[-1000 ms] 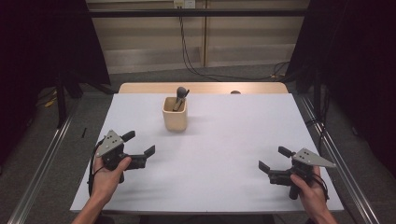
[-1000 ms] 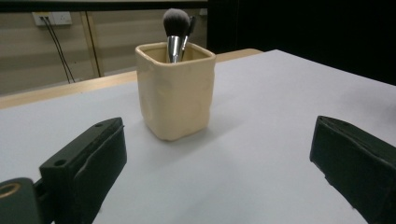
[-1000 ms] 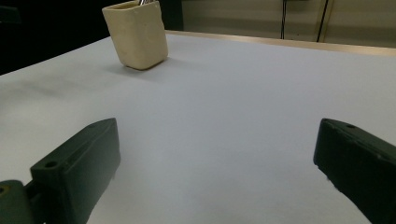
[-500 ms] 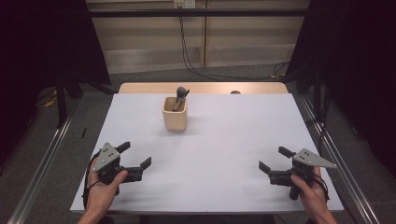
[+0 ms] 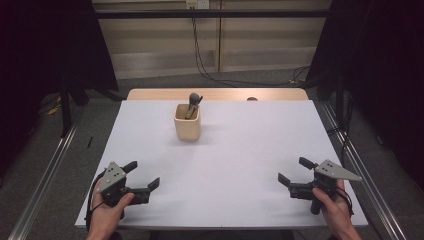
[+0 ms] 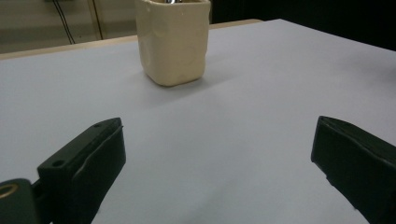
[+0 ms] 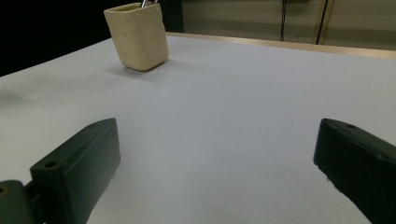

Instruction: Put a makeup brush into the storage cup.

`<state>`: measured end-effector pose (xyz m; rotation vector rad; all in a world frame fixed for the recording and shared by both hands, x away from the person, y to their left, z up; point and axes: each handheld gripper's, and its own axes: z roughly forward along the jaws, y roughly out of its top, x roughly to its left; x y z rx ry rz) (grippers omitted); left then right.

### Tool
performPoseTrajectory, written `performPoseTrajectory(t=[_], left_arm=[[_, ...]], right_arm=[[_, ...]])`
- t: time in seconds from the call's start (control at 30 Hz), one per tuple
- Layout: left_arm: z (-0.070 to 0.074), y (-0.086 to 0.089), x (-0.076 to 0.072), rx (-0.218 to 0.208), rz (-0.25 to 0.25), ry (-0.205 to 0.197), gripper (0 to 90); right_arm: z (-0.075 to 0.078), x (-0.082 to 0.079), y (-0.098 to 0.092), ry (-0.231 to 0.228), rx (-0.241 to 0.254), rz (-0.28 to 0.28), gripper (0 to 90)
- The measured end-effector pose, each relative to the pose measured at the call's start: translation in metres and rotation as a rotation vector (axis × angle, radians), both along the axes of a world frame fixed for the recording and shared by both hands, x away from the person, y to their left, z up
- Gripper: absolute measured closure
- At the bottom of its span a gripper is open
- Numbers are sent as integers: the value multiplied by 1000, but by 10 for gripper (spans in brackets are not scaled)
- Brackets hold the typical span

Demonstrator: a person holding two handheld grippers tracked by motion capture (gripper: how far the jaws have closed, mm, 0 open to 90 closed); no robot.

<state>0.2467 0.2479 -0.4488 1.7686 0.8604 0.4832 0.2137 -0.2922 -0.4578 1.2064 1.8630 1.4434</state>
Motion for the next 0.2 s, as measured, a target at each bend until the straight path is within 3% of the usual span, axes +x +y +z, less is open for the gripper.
performPoseTrajectory(t=[0.07,0.13,0.2], left_arm=[[1,0,-2,-18,-3,10,31],[0,1,-1,11,-8,4,31],[-1,2,0,4,0,14,31]], right_arm=[[-1,1,0,4,-7,6,3],[-2,3,1,6,-12,10,3],[-1,3,2,3,-10,11,3]])
